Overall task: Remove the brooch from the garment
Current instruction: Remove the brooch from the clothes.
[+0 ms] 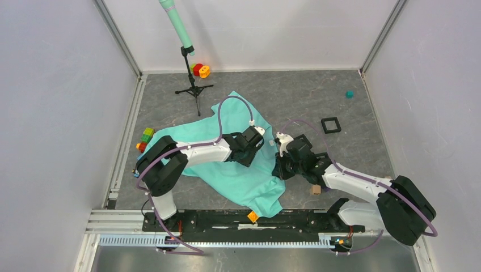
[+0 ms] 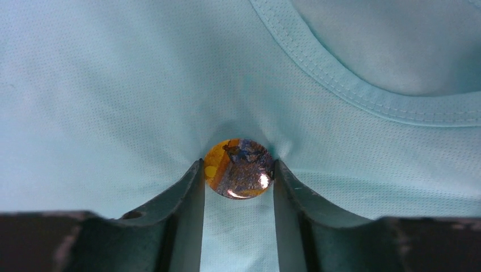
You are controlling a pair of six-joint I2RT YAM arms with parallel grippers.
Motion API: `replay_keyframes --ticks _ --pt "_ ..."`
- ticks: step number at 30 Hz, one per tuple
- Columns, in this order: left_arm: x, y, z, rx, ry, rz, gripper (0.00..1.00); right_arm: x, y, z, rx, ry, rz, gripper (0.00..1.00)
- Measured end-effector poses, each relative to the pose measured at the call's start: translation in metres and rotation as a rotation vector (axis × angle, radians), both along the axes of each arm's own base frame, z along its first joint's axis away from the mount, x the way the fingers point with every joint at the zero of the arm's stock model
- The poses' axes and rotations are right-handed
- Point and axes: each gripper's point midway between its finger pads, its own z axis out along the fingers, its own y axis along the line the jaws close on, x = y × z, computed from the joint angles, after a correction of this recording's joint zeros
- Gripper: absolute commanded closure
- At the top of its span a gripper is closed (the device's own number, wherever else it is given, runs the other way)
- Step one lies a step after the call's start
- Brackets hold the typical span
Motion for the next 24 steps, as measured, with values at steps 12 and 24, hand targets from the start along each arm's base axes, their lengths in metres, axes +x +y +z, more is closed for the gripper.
replay_keyframes --ticks 12,24 --pt "0.002 0.018 0.008 -0.302 0.144 0.051 0.63 0.008 -0.017 -0.003 -0.05 -0.004 -0.061 0.33" --pt "-0.005 -0.011 0.062 -0.711 0.273 -0.011 0.63 0.036 0.023 0.053 0.141 -0.228 0.061 0.38"
